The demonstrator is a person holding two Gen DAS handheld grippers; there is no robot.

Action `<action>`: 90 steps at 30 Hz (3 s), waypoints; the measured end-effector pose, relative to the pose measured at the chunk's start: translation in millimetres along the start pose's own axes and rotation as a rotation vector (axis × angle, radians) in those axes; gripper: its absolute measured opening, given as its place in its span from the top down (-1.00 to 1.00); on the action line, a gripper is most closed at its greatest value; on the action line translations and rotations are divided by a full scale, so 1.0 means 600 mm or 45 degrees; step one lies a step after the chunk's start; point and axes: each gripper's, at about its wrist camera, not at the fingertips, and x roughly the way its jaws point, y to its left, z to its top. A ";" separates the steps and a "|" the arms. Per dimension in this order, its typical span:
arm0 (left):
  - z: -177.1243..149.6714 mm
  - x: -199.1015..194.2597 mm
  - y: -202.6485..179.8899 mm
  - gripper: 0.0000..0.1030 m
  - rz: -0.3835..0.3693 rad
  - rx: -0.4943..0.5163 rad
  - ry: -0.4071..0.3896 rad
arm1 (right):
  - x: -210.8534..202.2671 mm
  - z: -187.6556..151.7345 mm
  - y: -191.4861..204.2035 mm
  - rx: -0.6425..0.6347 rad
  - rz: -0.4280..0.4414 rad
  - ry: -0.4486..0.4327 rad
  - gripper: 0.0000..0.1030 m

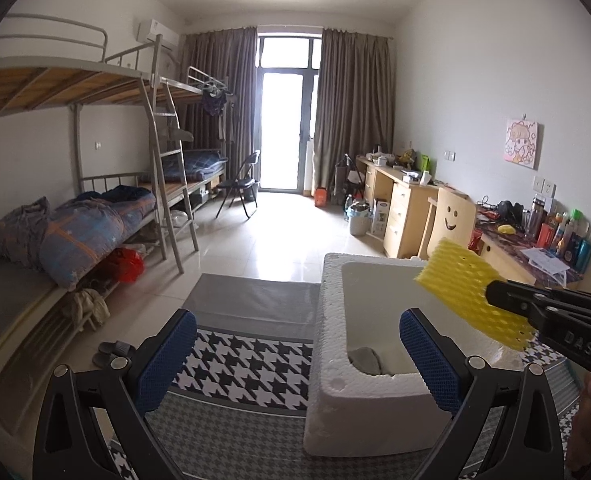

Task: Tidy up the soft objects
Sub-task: 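Lower the yellow sponge into the foam box and open the right gripper, then turn both open grippers away from the table toward the floor by the cabinet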

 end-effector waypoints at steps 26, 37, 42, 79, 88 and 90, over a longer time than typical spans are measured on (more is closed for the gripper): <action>-0.015 -0.011 0.032 -0.98 -0.030 -0.022 0.017 | 0.061 0.004 0.018 0.000 0.001 0.082 -0.27; -0.018 -0.023 0.018 -0.98 -0.055 -0.001 0.003 | 0.034 -0.001 0.027 -0.045 -0.008 0.047 -0.27; -0.016 -0.040 0.004 -0.98 -0.081 0.013 -0.015 | 0.010 -0.005 0.018 -0.040 -0.002 0.025 -0.27; -0.074 -0.247 -0.253 -0.98 -0.660 0.248 -0.146 | -0.341 -0.151 -0.099 0.126 -0.399 -0.303 -0.71; -0.137 -0.283 -0.356 -0.98 -0.900 0.338 -0.080 | -0.417 -0.248 -0.156 0.206 -0.601 -0.261 -0.71; -0.150 -0.288 -0.379 -0.98 -0.955 0.347 -0.052 | -0.435 -0.269 -0.167 0.234 -0.638 -0.254 -0.71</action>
